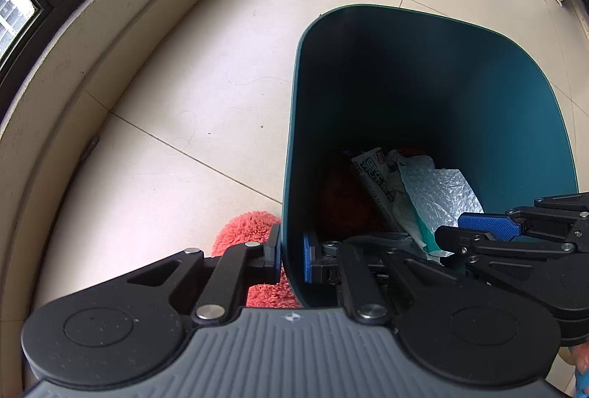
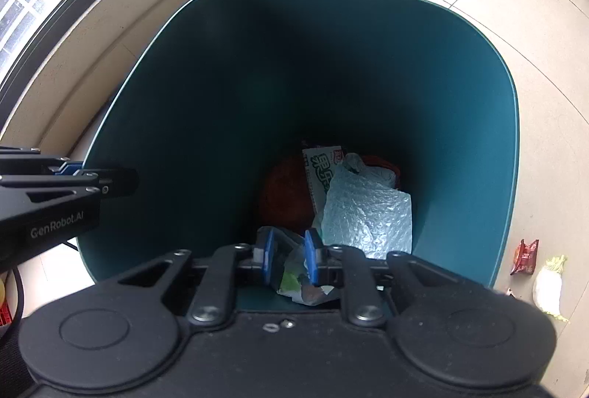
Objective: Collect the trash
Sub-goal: 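Carry the bubble-wrap sheet over the bin and open the right gripper, then move the right gripper back toward the red wrapper and cabbage leaf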
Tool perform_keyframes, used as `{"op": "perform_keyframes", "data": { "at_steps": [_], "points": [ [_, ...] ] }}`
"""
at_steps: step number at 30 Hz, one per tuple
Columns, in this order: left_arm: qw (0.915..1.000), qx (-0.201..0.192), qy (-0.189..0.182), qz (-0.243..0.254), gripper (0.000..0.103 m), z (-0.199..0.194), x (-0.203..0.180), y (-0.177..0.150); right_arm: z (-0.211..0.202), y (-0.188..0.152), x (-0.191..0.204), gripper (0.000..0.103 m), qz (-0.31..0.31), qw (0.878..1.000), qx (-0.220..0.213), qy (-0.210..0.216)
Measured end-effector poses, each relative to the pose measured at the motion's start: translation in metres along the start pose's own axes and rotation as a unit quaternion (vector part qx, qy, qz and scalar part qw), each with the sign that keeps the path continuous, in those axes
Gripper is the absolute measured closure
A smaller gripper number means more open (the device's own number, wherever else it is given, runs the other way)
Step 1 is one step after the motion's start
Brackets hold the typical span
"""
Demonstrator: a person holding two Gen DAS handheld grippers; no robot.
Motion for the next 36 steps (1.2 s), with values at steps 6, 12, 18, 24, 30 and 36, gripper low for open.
{"op": "perform_keyframes", "data": {
  "at_steps": [6, 12, 18, 24, 30, 36],
  "points": [
    [1.0, 0.0, 0.003, 0.002, 0.093, 0.0, -0.001, 0.0, -0.021, -0.001, 0.002, 0.074, 0.005, 1.0, -0.019, 0.014],
    [1.0, -0.003, 0.007, 0.001, 0.093, -0.002, -0.003, -0.002, -0.057, -0.005, 0.002, 0.057, 0.004, 0.999, -0.051, 0.019],
    [0.9999, -0.004, 0.015, 0.002, 0.093, -0.001, -0.004, -0.002, -0.095, -0.014, -0.01, 0.045, 0.007, 0.997, -0.079, -0.006],
    [0.9999, -0.001, 0.016, -0.005, 0.093, -0.001, -0.004, -0.001, -0.118, -0.025, -0.035, 0.036, 0.018, 0.994, -0.1, -0.031],
    [0.9996, 0.001, 0.026, -0.005, 0.093, -0.001, -0.006, 0.0, -0.131, -0.039, -0.069, 0.025, 0.036, 0.992, -0.112, -0.053],
    [0.9991, -0.004, 0.042, 0.006, 0.093, 0.0, -0.011, -0.001, -0.137, -0.053, -0.116, 0.018, 0.056, 0.989, -0.11, -0.074]
  ]
}}
Point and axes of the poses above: each gripper's, at about its wrist camera, not at the fingertips, and z roughly the way its jaws point, x to its left, y to its top, the point moved 4 cm from there along z, roughly the way its jaws point, and after that the axes turned 5 degrees about y, right-handed, at the moved point
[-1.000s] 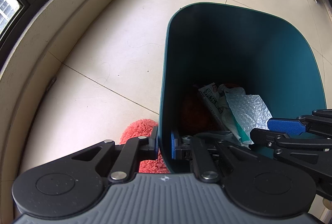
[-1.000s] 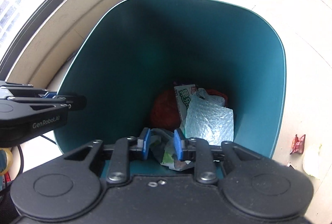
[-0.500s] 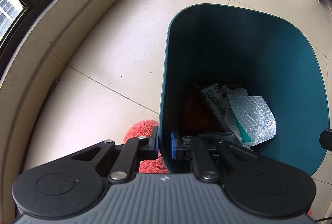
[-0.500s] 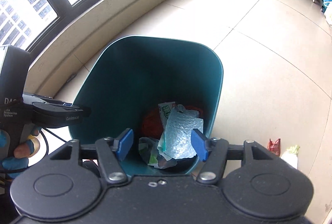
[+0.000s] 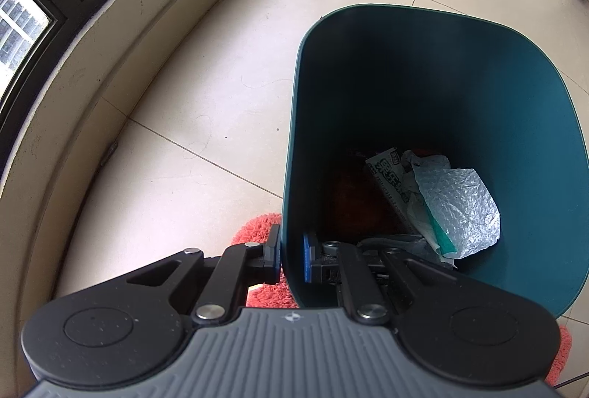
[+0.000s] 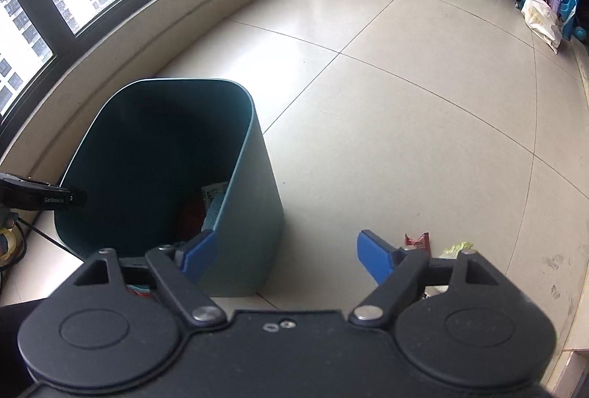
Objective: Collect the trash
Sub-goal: 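Move the right gripper back toward the red wrapper and cabbage leaf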
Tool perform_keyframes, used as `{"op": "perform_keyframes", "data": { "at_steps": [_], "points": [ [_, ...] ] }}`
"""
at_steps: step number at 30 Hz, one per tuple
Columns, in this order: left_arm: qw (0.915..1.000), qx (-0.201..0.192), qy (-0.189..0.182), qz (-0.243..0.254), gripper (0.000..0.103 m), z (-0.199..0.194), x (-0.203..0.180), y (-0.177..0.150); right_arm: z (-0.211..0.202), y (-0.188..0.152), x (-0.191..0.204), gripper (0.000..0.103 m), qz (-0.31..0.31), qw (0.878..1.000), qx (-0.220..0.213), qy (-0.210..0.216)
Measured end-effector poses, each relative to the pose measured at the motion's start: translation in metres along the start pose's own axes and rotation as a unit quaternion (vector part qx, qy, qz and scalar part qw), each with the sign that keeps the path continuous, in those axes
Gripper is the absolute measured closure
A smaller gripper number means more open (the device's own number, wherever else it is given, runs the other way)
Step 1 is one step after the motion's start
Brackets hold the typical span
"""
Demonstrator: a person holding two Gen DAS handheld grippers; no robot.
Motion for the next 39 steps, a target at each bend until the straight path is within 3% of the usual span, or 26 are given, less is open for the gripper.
{"op": "perform_keyframes", "data": {
  "at_steps": [8, 11, 17, 21, 30, 36, 38, 39],
  "points": [
    [1.0, 0.0, 0.004, 0.002, 0.093, 0.0, -0.001, 0.001, 0.009, -0.011, -0.081, 0.0, 0.033, 0.999, -0.014, -0.033],
    [0.9999, -0.002, 0.008, 0.008, 0.093, 0.001, -0.003, 0.001, 0.022, -0.017, -0.13, 0.0, 0.072, 0.995, -0.012, -0.067],
    [0.9991, -0.018, 0.028, 0.027, 0.092, 0.001, -0.009, -0.001, 0.072, -0.048, -0.218, 0.0, 0.177, 0.981, 0.033, -0.077],
    [0.9983, -0.025, 0.035, 0.04, 0.092, 0.002, -0.012, -0.001, 0.106, -0.076, -0.244, 0.0, 0.203, 0.975, 0.053, -0.078],
    [0.9984, -0.021, 0.039, 0.035, 0.092, 0.003, -0.012, 0.003, 0.203, -0.093, -0.24, 0.002, 0.134, 0.979, 0.134, -0.069],
    [0.998, -0.023, 0.047, 0.035, 0.092, 0.003, -0.013, 0.002, 0.229, -0.102, -0.216, 0.028, 0.062, 0.978, 0.167, -0.11],
    [0.9978, -0.023, 0.05, 0.036, 0.091, 0.004, -0.015, 0.002, 0.233, -0.106, -0.212, 0.049, 0.046, 0.976, 0.173, -0.126],
    [0.9977, -0.024, 0.051, 0.036, 0.091, 0.004, -0.015, 0.002, 0.234, -0.107, -0.211, 0.054, 0.038, 0.975, 0.173, -0.135]
  ]
}}
Point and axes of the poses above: each gripper's, at about its wrist camera, not at the fingertips, and z roughly the way its jaws point, x to its left, y to its top, the point moved 4 cm from there along z, roughly the way its jaws point, and after that the axes turned 5 degrees about y, right-handed, at the moved point
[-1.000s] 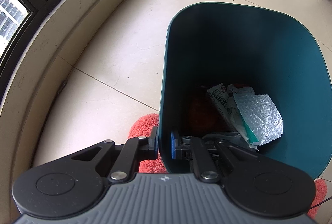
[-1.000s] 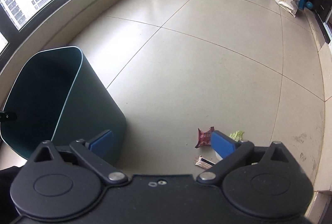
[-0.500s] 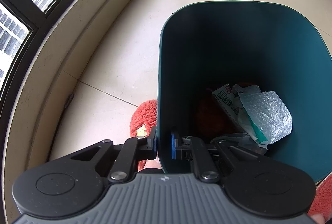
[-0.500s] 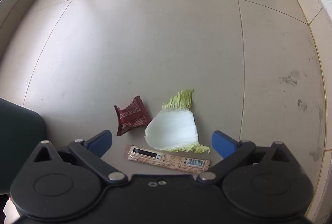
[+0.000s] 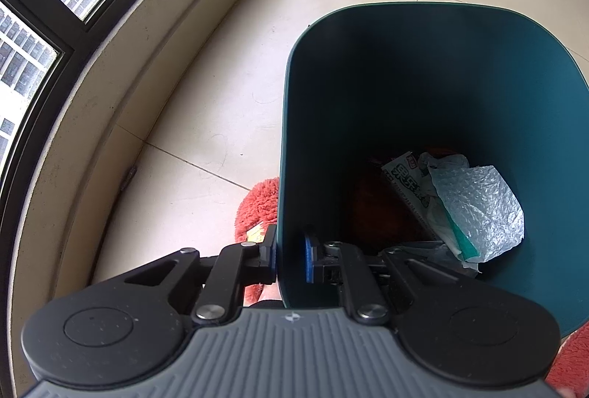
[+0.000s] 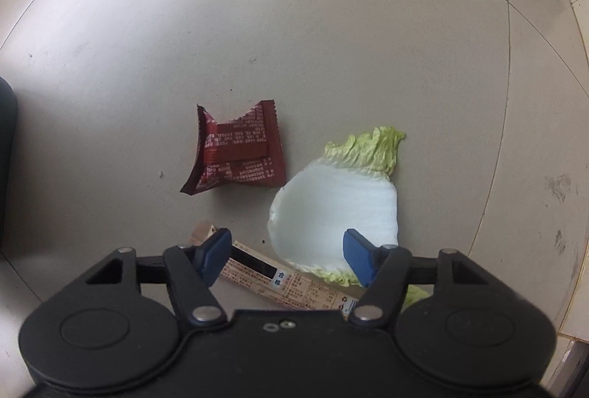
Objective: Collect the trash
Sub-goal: 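Move the right gripper back toward the red wrapper and cabbage leaf, then grasp the white cabbage leaf with the right gripper, carry it into the bin, open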
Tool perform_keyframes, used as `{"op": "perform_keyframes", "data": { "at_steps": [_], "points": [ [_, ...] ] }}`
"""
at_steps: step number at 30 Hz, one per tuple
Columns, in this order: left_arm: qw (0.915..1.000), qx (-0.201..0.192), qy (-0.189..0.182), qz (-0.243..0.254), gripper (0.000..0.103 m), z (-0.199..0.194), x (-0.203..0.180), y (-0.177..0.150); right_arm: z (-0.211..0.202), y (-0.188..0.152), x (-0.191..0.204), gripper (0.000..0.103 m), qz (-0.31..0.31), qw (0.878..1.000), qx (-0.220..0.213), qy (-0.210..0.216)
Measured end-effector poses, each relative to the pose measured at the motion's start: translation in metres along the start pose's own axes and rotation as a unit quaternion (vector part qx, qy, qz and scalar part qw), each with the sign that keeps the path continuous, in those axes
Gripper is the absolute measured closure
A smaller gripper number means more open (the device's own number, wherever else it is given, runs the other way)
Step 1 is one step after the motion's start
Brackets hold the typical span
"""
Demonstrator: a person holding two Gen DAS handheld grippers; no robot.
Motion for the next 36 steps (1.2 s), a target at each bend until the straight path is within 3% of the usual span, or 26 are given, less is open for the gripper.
{"op": "perform_keyframes", "data": {
  "at_steps": [5, 11, 15, 22, 28, 36],
  "points": [
    [1.0, -0.003, -0.001, 0.002, 0.091, 0.002, -0.001, -0.001, -0.001, -0.004, 0.004, 0.085, -0.008, 1.0, -0.011, -0.014],
    [1.0, -0.007, -0.004, 0.002, 0.091, 0.002, 0.0, -0.002, -0.016, -0.009, 0.003, 0.097, 0.005, 0.999, -0.035, -0.027],
    [0.9999, -0.006, -0.011, -0.001, 0.091, 0.003, 0.002, -0.001, -0.033, -0.013, -0.014, 0.098, 0.048, 0.997, -0.053, -0.009],
    [0.9998, -0.001, -0.019, -0.007, 0.091, 0.007, 0.006, 0.0, -0.094, -0.021, -0.026, 0.098, 0.12, 0.986, -0.086, 0.082],
    [0.9992, 0.006, -0.031, -0.024, 0.091, 0.008, 0.012, 0.001, -0.177, -0.017, 0.015, 0.098, 0.102, 0.975, -0.134, 0.142],
    [0.998, 0.012, -0.047, -0.041, 0.092, 0.01, 0.019, 0.001, -0.281, 0.003, 0.109, 0.098, 0.021, 0.955, -0.2, 0.22]
  ]
}}
Point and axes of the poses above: each gripper's, at about its wrist camera, not at the fingertips, and z roughly the way its jaws point, x to its left, y to its top, the point moved 4 cm from there along z, roughly the way its jaws point, and after that the axes turned 5 degrees about y, right-handed, at the moved point
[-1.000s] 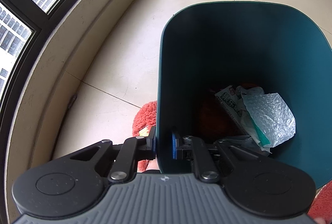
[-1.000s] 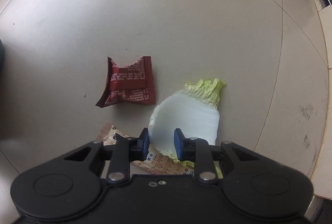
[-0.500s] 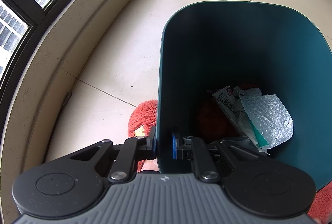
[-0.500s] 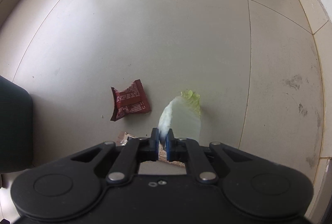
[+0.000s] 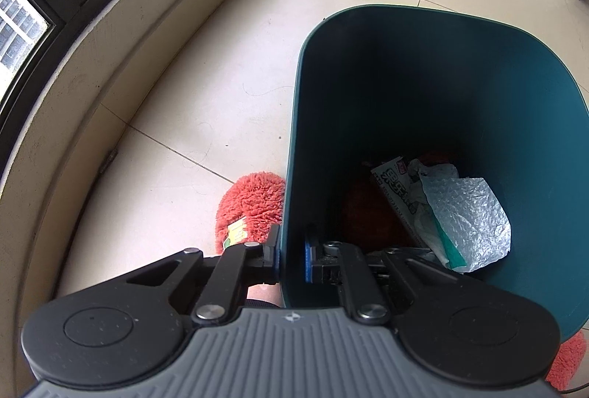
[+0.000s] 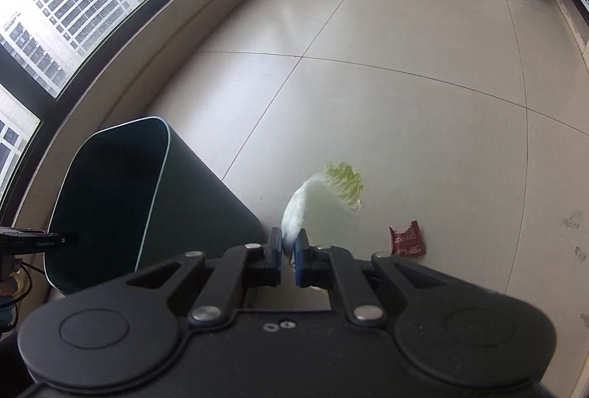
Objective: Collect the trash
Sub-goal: 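Grasp the white cabbage leaf with the right gripper, carry it into the bin, open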
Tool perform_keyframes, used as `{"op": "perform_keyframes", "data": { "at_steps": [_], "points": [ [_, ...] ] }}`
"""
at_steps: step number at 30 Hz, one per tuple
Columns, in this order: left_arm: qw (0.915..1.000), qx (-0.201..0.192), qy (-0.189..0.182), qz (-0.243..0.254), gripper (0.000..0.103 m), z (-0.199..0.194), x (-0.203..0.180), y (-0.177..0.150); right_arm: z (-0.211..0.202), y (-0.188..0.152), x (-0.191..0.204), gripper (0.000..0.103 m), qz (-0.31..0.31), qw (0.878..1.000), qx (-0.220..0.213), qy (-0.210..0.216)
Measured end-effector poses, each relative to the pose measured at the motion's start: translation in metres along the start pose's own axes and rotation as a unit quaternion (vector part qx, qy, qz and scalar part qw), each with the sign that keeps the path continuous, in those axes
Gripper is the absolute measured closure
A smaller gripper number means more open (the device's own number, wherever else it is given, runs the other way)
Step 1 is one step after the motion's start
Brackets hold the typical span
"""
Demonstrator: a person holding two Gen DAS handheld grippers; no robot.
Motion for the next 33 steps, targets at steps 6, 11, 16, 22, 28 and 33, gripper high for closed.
{"op": "perform_keyframes", "data": {
  "at_steps": [6, 11, 16, 22, 28, 33],
  "points": [
    [0.9997, 0.002, -0.021, -0.013, 0.094, -0.004, 0.007, 0.001, 0.01, 0.025, 0.089, 0.098, -0.061, 0.996, -0.006, 0.064],
    [0.9992, 0.002, -0.034, -0.022, 0.095, -0.006, 0.012, 0.003, 0.061, 0.038, 0.134, 0.098, -0.089, 0.993, 0.019, 0.08],
    [0.998, 0.009, -0.052, -0.036, 0.094, -0.006, 0.019, 0.004, 0.108, 0.031, 0.166, 0.098, -0.093, 0.992, 0.066, 0.06],
    [0.9968, 0.016, -0.063, -0.046, 0.095, -0.004, 0.022, 0.006, 0.153, 0.01, 0.161, 0.098, -0.096, 0.988, 0.121, 0.018],
    [0.996, 0.025, -0.07, -0.049, 0.095, -0.004, 0.025, 0.008, 0.176, -0.008, 0.171, 0.098, -0.107, 0.983, 0.15, -0.012],
    [0.9961, 0.025, -0.069, -0.049, 0.095, -0.004, 0.025, 0.009, 0.18, -0.008, 0.174, 0.092, -0.101, 0.983, 0.154, -0.013]
  ]
}}
Point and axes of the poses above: each gripper's, at about its wrist camera, not at the fingertips, and z roughly the way its jaws point, x to its left, y to its top, the point moved 4 cm from there along z, roughly the way its jaws point, and after that the axes turned 5 degrees about y, right-handed, at the moved point
